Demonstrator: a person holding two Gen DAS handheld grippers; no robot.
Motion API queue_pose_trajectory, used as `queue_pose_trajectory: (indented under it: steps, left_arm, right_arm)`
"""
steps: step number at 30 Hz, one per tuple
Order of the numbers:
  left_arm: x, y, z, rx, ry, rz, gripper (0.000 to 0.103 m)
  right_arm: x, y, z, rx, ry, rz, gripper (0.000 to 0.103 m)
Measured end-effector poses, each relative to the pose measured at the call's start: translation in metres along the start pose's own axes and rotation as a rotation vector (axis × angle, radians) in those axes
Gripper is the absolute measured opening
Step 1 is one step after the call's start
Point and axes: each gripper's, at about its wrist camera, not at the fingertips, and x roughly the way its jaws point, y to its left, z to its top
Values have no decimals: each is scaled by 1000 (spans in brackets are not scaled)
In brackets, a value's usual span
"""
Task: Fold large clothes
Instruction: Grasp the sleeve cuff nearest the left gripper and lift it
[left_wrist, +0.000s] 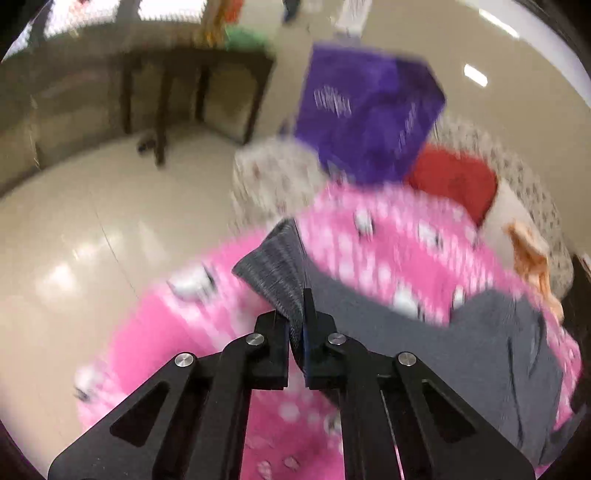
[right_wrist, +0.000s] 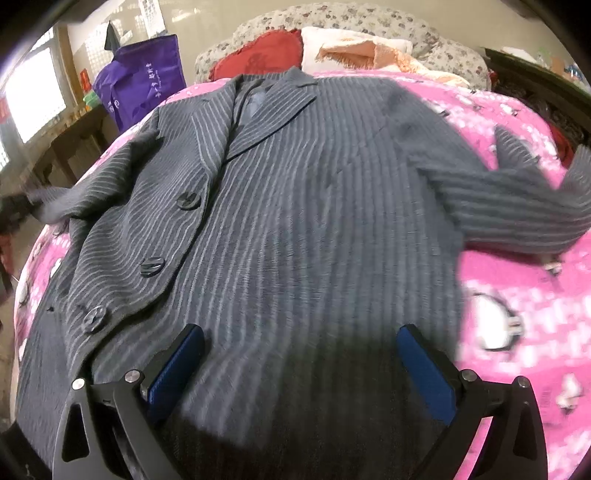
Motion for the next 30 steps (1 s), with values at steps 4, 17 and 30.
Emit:
queue_pose_trajectory:
  steps: [4,17,30]
  left_arm:
    - [-38,13,47,-35,-151,103,3]
    - [-38,-235,-50,302,105,-526,3]
    - [-48,-411,-236,447,431,-806,3]
  right_arm:
    - [-39,-39,-5,-1,-58,-108,102]
    - [-26,-112,-46,97,22,-465,102]
    - [-56,-148,-92,235,-34,-364,103]
